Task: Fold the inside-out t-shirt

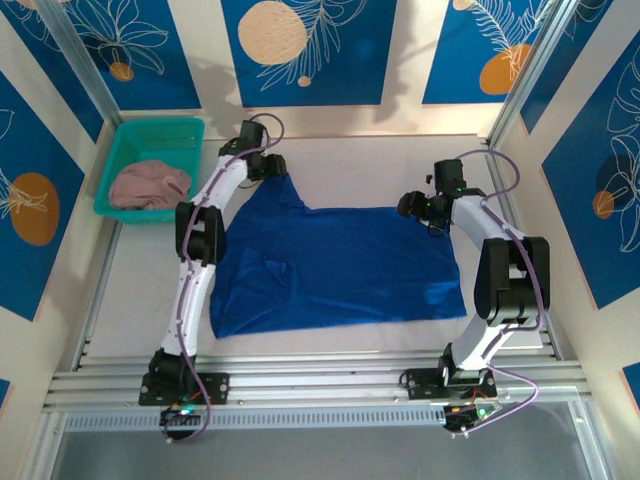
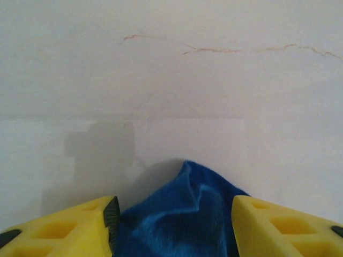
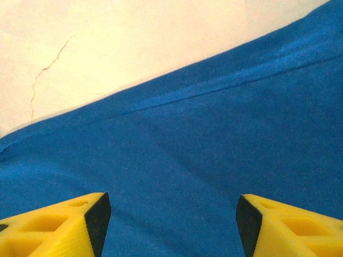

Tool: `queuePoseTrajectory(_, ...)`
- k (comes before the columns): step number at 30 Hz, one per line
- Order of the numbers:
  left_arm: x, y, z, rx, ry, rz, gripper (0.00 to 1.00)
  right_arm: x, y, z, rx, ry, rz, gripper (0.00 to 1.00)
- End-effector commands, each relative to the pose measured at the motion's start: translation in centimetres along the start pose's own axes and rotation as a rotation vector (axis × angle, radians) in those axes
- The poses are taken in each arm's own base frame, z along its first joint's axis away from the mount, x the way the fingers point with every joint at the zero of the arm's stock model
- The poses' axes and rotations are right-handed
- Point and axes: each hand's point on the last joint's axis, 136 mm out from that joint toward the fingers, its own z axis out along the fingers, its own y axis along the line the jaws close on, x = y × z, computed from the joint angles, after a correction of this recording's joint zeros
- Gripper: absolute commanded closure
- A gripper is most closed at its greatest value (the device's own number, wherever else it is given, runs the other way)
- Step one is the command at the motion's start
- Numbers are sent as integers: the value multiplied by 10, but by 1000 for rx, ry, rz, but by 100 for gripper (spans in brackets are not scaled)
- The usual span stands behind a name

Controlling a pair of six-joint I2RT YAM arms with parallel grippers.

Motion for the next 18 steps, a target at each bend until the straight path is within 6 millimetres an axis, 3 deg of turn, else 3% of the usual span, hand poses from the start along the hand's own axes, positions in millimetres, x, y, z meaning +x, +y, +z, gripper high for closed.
queuePoseTrajectory(1, 0, -3, 4, 33, 13, 13, 47, 2, 6, 1, -24, 24, 0, 35)
queuePoseTrajectory(7, -4, -2, 15, 63, -8, -25, 58, 3, 8, 5, -37, 42, 6, 35)
queuePoseTrajectory(18, -17, 9, 15, 71, -47, -53, 91, -6, 14, 16, -43, 53, 16, 36)
